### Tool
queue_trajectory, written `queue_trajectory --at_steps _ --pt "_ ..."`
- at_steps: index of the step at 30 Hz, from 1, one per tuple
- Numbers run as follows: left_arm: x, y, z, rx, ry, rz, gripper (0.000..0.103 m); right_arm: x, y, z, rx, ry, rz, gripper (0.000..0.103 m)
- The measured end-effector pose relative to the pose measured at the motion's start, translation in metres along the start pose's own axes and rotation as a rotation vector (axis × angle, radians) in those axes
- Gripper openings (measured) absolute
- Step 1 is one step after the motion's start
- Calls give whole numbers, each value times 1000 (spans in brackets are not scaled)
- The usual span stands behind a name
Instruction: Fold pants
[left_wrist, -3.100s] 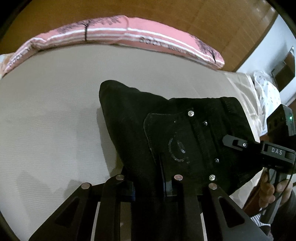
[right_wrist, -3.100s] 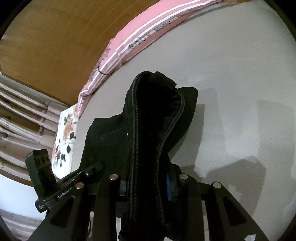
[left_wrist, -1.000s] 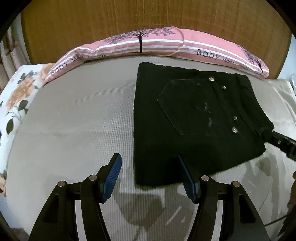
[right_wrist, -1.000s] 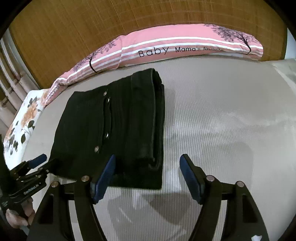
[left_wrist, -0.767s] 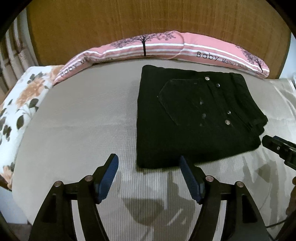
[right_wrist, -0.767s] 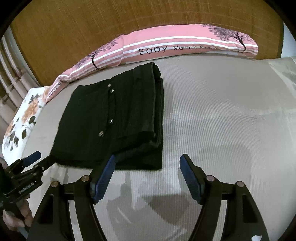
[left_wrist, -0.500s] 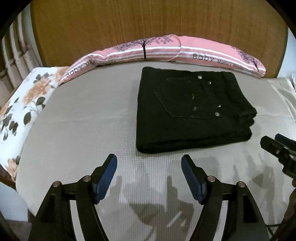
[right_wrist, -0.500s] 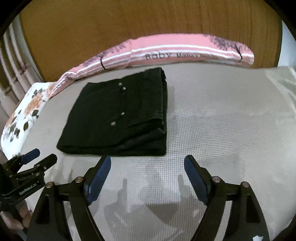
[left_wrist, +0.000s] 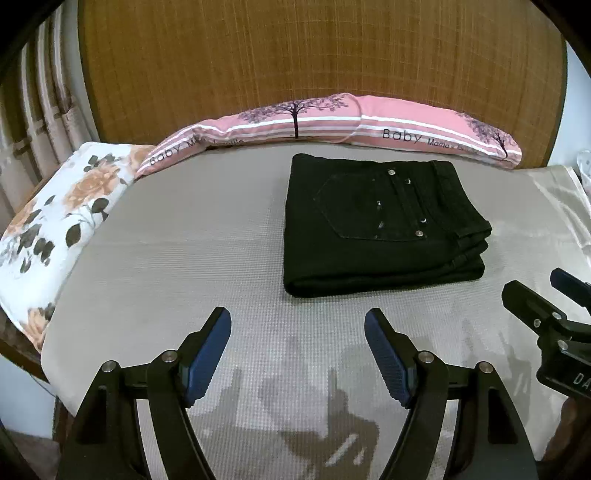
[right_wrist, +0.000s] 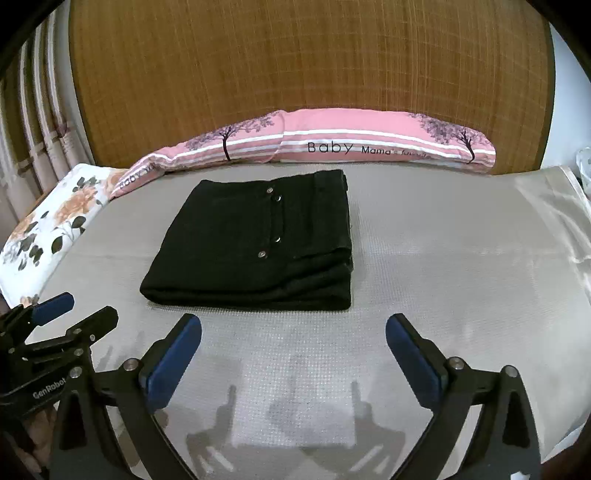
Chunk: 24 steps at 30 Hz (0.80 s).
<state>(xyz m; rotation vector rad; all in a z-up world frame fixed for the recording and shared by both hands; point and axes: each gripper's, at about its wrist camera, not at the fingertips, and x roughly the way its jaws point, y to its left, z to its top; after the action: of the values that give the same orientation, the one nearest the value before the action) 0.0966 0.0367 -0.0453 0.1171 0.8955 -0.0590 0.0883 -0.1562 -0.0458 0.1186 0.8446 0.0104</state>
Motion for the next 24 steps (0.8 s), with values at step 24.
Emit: queue_trajectory --at_steps 24 --pt "6 -2 -9 -6 27 5 75 -4 8 -9 4 21 -34 99"
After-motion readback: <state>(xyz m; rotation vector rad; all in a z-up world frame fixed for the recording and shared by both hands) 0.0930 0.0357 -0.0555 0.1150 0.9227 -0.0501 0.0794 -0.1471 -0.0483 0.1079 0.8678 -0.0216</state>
